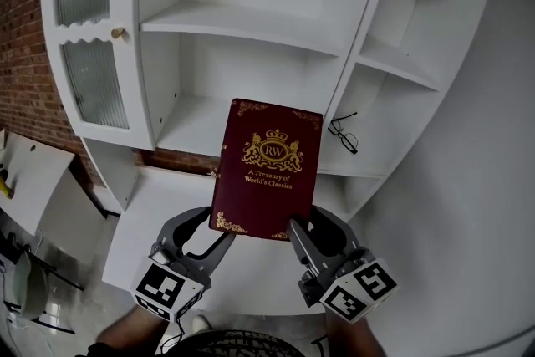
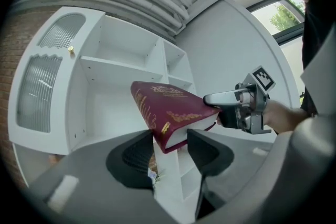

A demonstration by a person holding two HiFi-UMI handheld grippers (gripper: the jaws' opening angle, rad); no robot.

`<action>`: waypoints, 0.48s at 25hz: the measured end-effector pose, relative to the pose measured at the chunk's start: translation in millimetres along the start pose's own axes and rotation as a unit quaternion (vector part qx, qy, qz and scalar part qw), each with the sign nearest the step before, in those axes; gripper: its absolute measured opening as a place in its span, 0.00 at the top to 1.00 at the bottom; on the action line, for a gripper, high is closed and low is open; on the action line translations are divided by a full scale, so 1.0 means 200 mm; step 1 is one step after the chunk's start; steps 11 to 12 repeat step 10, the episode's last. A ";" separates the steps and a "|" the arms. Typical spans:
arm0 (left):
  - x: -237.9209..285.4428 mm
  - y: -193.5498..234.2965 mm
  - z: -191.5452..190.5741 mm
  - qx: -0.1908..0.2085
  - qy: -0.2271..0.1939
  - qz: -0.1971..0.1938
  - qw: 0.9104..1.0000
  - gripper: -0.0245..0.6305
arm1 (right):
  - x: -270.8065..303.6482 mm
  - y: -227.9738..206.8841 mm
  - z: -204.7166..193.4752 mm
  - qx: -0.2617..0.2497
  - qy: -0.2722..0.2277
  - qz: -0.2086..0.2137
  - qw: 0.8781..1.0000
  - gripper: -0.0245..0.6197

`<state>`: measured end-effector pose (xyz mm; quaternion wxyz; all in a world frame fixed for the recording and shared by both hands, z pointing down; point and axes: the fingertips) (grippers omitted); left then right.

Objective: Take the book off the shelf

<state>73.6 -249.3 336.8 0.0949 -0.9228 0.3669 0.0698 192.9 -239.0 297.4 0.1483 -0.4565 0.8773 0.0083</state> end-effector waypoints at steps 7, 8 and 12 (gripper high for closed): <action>-0.04 -0.15 0.02 0.014 0.010 0.033 0.999 0.63 | -0.12 -0.01 0.04 0.009 0.004 0.035 0.999 0.70; -0.04 -0.18 0.02 0.014 0.012 0.037 0.999 0.63 | -0.14 -0.01 0.04 0.010 0.004 0.038 0.999 0.70; -0.06 -0.23 0.02 0.013 0.015 0.043 0.999 0.63 | -0.19 -0.01 0.05 0.013 0.005 0.044 0.999 0.70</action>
Point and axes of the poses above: the fingertips, and each gripper's own axes: x forward along the fingers, y to its left, z out of its top, and after that the axes turned 11 degrees about -y, right-handed
